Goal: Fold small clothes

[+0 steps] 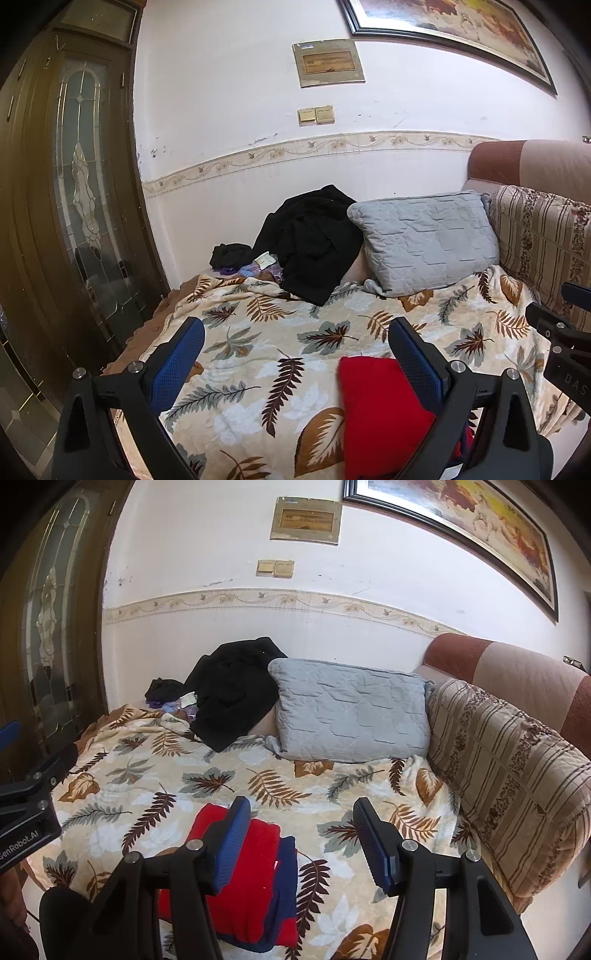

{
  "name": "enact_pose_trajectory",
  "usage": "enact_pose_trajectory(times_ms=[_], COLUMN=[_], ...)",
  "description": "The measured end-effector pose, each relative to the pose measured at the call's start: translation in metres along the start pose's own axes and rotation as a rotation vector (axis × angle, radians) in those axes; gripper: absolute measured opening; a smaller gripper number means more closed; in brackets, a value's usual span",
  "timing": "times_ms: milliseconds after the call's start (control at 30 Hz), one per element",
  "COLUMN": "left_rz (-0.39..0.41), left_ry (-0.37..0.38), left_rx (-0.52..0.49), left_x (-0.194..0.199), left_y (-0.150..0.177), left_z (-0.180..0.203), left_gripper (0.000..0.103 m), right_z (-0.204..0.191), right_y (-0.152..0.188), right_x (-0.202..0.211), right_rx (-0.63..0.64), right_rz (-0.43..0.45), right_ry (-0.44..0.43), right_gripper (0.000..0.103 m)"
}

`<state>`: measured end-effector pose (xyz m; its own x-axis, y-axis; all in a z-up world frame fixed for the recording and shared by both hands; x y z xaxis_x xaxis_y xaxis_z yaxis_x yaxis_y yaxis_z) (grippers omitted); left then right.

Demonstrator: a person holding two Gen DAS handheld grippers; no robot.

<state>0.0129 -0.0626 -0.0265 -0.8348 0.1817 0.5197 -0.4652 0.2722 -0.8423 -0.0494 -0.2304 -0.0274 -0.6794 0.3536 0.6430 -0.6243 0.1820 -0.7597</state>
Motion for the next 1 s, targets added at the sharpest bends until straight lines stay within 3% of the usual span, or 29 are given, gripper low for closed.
enact_pose_trajectory(times_ms=[1000], left_rz=[0.061], left_ry=[0.043], left_rx=[-0.034], left_x=[0.034], left_y=[-0.001], left_z=[0.009], left_gripper=[0.1], right_z=[0.004], right_y=[0.002], right_x=[0.026], right_rx=[-0.016], right_rz=[0.044], right_ry=[0.02], right_gripper=[0.062])
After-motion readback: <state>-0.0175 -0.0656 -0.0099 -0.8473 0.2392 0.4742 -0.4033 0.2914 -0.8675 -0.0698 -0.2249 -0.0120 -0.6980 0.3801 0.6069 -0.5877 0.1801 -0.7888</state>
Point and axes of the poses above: each gripper's, at about its wrist camera, not at the fingertips, and x roughly against the way its jaws point, z to its right, y to its underside, the point moved 1 cm from there along -x, roughly the way its jaws point, and after that the axes turned 13 degrees about -z, right-handed, at the moved point
